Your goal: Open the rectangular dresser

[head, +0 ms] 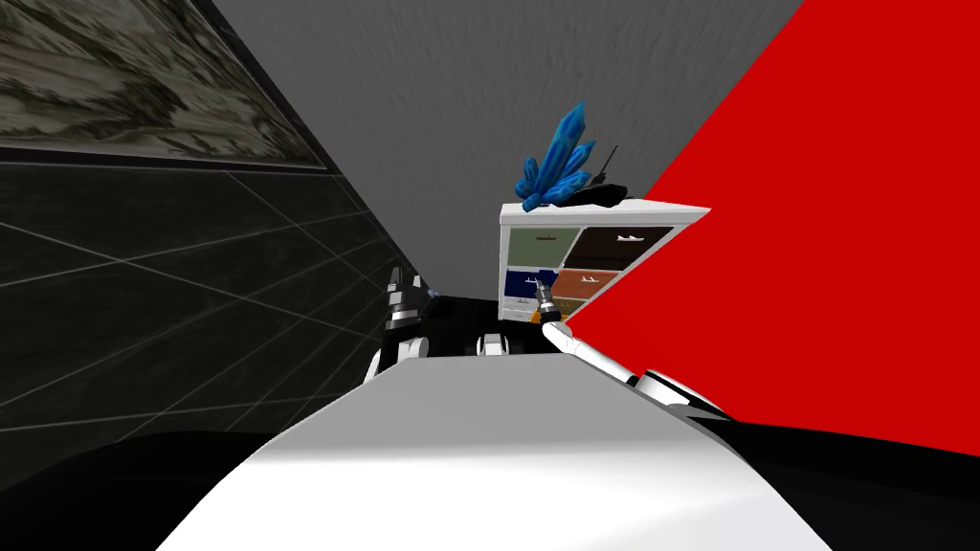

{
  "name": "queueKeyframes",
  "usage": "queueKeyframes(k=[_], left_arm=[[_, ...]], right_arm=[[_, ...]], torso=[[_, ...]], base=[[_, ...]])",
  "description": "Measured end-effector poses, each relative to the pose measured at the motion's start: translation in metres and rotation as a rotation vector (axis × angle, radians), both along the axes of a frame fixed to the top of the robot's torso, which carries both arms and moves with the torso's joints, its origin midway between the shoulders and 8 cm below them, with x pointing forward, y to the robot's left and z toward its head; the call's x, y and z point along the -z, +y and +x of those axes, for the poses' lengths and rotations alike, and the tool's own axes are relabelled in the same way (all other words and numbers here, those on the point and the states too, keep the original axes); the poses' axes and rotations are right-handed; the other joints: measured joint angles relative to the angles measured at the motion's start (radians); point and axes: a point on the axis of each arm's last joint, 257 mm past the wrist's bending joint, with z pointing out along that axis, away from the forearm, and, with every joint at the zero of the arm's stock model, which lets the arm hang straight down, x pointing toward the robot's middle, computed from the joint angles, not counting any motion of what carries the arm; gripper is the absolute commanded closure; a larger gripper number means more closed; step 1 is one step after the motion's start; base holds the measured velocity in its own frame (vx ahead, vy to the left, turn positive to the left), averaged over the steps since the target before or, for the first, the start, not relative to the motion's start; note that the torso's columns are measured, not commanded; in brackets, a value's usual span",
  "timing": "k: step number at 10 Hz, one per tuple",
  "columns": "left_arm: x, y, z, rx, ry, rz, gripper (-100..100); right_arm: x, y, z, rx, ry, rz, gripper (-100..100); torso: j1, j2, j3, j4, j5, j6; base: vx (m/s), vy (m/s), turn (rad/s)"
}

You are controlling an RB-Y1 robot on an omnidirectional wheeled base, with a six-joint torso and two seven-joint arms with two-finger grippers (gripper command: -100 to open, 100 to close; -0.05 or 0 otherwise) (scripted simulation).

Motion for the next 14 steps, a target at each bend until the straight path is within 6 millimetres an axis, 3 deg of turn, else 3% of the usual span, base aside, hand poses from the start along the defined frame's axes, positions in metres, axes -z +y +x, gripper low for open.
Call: queueKeyframes(k=[5,6,14], left_arm=[[0.0,0.0,0.0,0.0,0.0,0.0,0],[0.0,0.0,0.0,0.0,0.0,0.0,0],[0.0,0.0,0.0,0.0,0.0,0.0,0]], right_arm=[[0.003,0.008,-0.003,-0.022,0.012,-0.006,100],[0.003,0.01,-0.005,-0.026,0.012,-0.006,-100],[-0.04,-0.017,0.044,-0.031,0.012,-0.007,-100]], torso=[[-0.004,-0.002,-0.001,0.0,-0.002,0.0],[-0.004,-0.002,-0.001,0.0,-0.002,-0.001],[-0.004,-0.003,-0.002,0.0,-0.002,-0.001]], base=[[-0.167,0.033,-0.045],[-0.136,0.048,-0.027],[-0.046,0.035,-0.006]])
